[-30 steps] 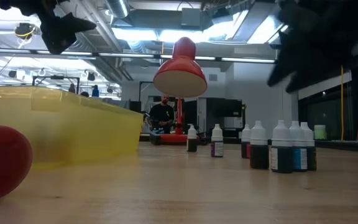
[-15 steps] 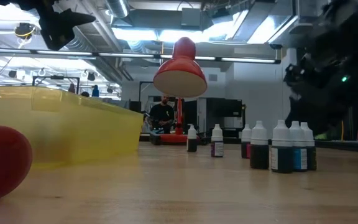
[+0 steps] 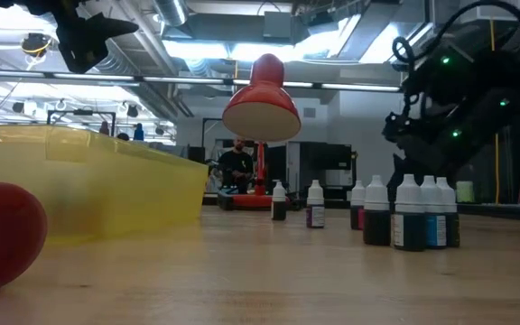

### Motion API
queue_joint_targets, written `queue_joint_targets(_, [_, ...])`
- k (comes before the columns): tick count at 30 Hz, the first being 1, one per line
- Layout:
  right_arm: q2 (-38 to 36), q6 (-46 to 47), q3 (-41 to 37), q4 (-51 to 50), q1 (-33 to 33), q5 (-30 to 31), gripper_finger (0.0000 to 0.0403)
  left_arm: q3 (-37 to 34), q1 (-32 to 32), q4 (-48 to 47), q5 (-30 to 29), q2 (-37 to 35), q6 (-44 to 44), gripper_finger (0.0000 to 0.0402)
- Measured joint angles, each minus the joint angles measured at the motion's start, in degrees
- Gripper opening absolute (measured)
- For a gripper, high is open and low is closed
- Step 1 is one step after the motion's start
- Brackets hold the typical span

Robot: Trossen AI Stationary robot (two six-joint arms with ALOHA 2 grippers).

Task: Pick & Place food coloring
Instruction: Put the small brown food coloring bottle into the yellow bin

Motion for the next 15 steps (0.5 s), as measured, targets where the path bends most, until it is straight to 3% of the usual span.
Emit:
queue_joint_targets(10, [0.4,-12.3,0.0,3.4,-7.4,-9.2,0.0311,0.0,0.0,0.0,-0.8,0.0,0.1,0.0276])
queue_joint_targets(15, [4.3,-16.0,0.0,8.6,-8.8,-13.0,0.0311,0.0,0.0,0.0,-1.5,0.0,0.1,0.0276])
